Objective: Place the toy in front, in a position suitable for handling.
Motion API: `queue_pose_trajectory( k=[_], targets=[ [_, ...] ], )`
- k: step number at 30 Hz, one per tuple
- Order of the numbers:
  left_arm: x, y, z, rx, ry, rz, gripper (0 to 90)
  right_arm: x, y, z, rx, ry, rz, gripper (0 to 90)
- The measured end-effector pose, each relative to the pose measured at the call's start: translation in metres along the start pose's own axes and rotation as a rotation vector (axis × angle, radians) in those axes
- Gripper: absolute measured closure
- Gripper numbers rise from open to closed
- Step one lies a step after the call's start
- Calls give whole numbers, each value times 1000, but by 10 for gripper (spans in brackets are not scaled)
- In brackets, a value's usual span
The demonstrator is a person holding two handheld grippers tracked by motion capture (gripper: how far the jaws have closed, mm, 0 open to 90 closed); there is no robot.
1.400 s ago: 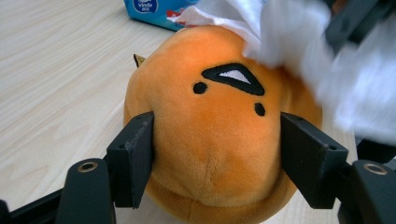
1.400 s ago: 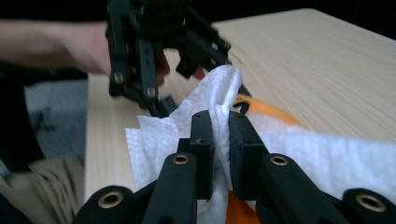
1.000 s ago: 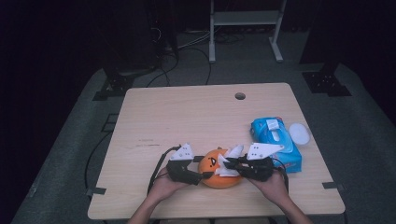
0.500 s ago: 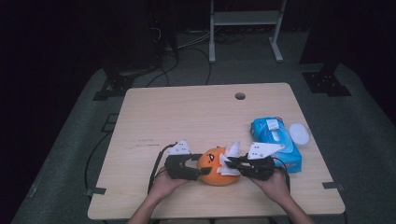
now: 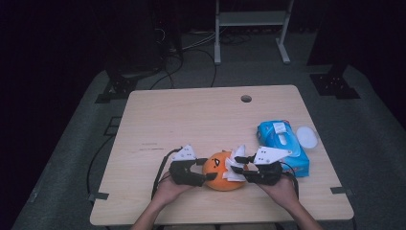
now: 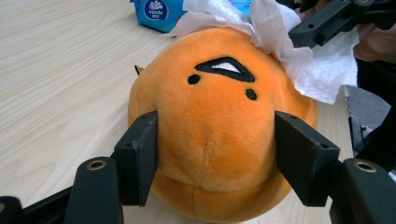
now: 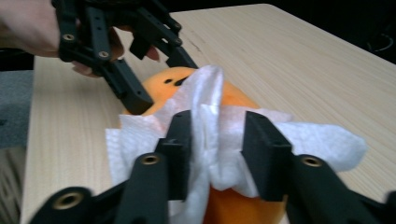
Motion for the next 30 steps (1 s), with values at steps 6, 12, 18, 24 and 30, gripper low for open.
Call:
queue_pose_trajectory(
  k=[6, 12, 18, 24, 30],
  targets=[
    [0, 1, 3, 3, 30, -9, 349, 5, 3, 8, -21, 70, -17, 495],
    [0, 2, 4, 8, 48, -18, 343, 10, 6, 12, -98, 147, -47, 662],
    [0, 2, 5, 7, 55, -19, 325, 4, -1, 11, -109, 148, -22, 770],
    [-6, 10, 14, -4, 120, -31, 312, -11, 4, -13, -158, 94, 11, 775],
    [-4, 10, 17, -9, 146, -45, 312, -14, 11, -21, -145, 47, 7, 777]
  ],
)
Point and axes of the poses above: each handheld gripper's, and its own axes: y roughly forward along the jaws, x roughly out of its underside, z roughly to its right, the point moved 3 cm from there along y, roughly forward along the jaws, and after that the axes turned 9 degrees about x, right-handed, at the moved point
